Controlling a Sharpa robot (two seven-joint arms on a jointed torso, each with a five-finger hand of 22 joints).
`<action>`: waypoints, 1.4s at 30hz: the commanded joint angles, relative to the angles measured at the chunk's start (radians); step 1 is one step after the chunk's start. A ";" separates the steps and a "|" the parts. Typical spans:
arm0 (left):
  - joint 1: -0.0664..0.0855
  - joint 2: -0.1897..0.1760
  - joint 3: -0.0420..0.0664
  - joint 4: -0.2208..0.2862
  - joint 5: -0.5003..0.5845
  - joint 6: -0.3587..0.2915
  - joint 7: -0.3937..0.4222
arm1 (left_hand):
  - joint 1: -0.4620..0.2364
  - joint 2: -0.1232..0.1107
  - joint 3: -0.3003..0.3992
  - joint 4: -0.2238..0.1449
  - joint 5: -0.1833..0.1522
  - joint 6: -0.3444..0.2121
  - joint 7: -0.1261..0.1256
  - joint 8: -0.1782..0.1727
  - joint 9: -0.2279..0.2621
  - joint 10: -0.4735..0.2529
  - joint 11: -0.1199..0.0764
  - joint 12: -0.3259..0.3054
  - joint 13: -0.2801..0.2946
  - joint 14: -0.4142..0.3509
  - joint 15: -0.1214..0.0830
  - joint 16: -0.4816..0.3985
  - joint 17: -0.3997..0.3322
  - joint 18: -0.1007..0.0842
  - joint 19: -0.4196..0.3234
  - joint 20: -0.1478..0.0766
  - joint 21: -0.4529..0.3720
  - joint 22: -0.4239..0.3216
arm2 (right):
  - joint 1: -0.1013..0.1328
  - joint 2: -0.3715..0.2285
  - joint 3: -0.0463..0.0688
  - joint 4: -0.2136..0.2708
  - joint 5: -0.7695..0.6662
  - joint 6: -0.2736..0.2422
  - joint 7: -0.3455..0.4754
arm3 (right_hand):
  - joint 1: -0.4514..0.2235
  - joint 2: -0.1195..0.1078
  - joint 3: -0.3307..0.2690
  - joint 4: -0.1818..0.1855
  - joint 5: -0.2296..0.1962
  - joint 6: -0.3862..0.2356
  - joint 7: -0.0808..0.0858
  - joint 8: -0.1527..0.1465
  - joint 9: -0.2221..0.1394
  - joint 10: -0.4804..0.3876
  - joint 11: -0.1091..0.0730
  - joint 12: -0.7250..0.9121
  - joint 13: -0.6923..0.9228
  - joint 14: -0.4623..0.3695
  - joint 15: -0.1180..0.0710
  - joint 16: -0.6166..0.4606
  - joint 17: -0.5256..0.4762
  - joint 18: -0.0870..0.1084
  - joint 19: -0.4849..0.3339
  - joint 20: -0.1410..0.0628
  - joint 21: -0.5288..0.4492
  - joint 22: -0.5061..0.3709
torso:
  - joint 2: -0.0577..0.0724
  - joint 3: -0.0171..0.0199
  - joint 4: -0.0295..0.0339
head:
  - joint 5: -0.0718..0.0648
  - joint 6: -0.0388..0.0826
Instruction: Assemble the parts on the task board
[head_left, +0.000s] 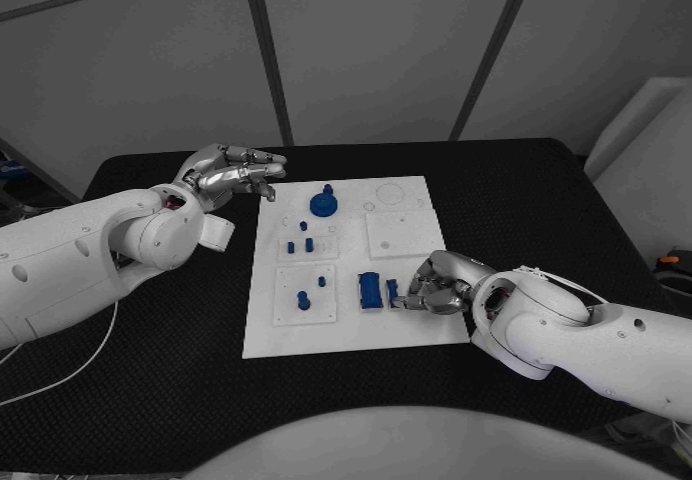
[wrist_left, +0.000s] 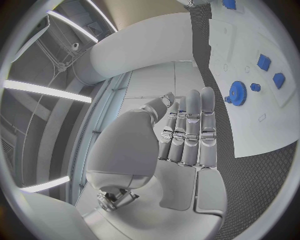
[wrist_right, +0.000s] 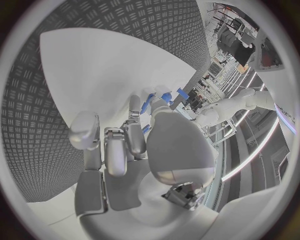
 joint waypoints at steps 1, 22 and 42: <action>0.001 0.001 0.001 0.002 0.002 0.009 0.004 | 0.001 0.008 -0.004 0.000 -0.002 -0.008 -0.001 -0.003 -0.001 -0.006 0.002 0.005 -0.001 -0.004 0.001 -0.005 -0.002 -0.017 -0.004 0.002 -0.005 -0.001 | 0.000 0.007 0.000 -0.011 0.004 0.004 0.008 | 0.009 0.002 -0.001 -0.005 -0.006 -0.003 -0.002 0.005 -0.001 0.005 -0.003 0.002 0.031 0.104 -0.007 0.003 0.247 -0.008 0.005 -0.003 0.003 0.002 | 0.001 -0.0006 0.0000 | 0.002 -0.003; -0.003 0.004 0.001 0.000 0.002 -0.004 0.014 | -0.001 0.008 -0.004 0.002 -0.002 -0.009 -0.001 -0.003 -0.001 -0.007 0.002 0.006 -0.001 -0.005 0.002 -0.005 -0.002 -0.017 -0.004 0.003 -0.006 -0.002 | 0.007 -0.046 0.001 0.010 0.231 -0.149 0.297 | 0.014 0.008 -0.048 0.022 0.001 -0.055 0.022 -0.023 -0.013 -0.051 0.017 -0.100 -0.047 0.086 0.008 -0.039 0.176 0.010 -0.051 0.009 -0.064 -0.101 | -0.009 -0.0044 0.0031 | -0.003 0.013; -0.015 0.137 -0.003 -0.146 0.187 -0.198 0.191 | -0.033 0.011 -0.195 0.100 -0.006 -0.086 0.019 -0.006 -0.001 -0.110 0.074 -0.118 0.000 -0.220 0.124 -0.622 -0.272 -0.013 -0.328 0.153 -0.445 -0.373 | 0.139 0.217 0.023 -0.571 1.044 -0.073 0.885 | 0.376 0.069 0.114 -0.025 -0.234 -0.136 0.132 -0.250 -0.185 -0.343 0.139 -1.141 -1.037 -0.403 0.147 -0.836 -0.321 0.071 -0.447 0.160 -0.831 -0.780 | -0.091 -0.0301 0.0145 | -0.006 0.134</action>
